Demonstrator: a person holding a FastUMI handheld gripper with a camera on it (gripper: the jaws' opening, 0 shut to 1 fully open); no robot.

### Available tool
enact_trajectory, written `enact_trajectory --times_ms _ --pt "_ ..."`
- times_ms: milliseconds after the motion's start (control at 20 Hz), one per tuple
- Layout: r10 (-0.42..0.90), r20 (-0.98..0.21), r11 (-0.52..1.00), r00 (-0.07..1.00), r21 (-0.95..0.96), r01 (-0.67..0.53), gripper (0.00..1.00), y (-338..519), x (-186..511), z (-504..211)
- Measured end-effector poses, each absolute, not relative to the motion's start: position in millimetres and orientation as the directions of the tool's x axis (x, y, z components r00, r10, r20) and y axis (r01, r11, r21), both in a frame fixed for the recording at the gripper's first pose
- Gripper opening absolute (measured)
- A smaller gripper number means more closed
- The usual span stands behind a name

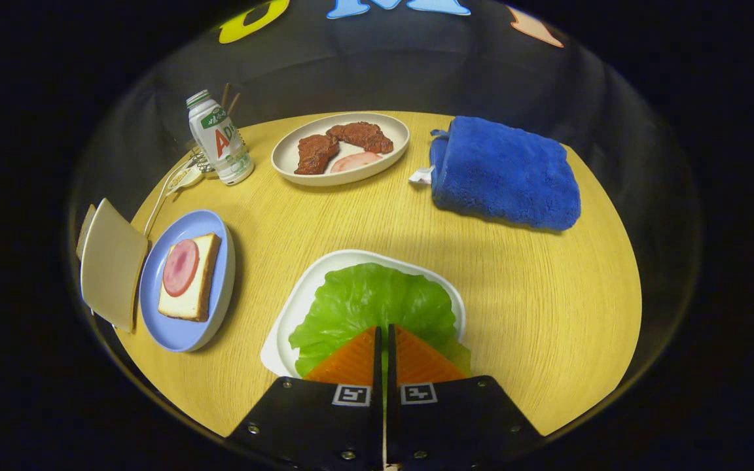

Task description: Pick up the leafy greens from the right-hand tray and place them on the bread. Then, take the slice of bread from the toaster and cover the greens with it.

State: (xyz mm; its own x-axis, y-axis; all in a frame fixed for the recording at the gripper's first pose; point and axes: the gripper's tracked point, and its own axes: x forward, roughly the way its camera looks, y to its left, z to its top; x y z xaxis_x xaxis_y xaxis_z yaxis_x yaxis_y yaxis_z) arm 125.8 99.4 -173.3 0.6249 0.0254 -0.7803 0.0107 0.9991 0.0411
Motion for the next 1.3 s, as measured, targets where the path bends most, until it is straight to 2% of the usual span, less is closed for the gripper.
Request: enact_trajectory --times_ms 150,300,400,550,650,750,800,900,950,1300 --pt "0.073 -0.762 0.997 0.644 0.061 -0.041 0.05 112.8 125.4 -160.8" --pt "0.007 -0.780 0.995 0.626 -0.057 -0.082 0.79 106.1 124.2 -162.0" --pt "-0.022 -0.796 0.992 0.604 -0.090 -0.084 0.80 103.8 125.6 -168.0" --pt "0.014 -0.826 0.999 0.564 -0.011 -0.042 0.82 107.1 129.7 -178.6" --pt "0.028 -0.817 0.997 0.576 -0.015 -0.071 0.80 108.1 131.9 -179.0" --pt "0.022 -0.813 0.997 0.581 -0.028 -0.077 0.22 108.7 131.1 -178.3" --pt "0.016 -0.813 0.996 0.582 -0.039 -0.082 0.11 107.7 130.9 -176.5" --pt "0.017 -0.805 0.997 0.593 -0.033 -0.074 0.11 108.0 132.7 -172.7" --pt "0.010 -0.802 0.996 0.597 -0.044 -0.076 0.01 107.2 127.5 -165.9" --pt "-0.010 -0.785 0.999 0.619 -0.030 -0.021 0.01 109.5 124.1 -137.9"
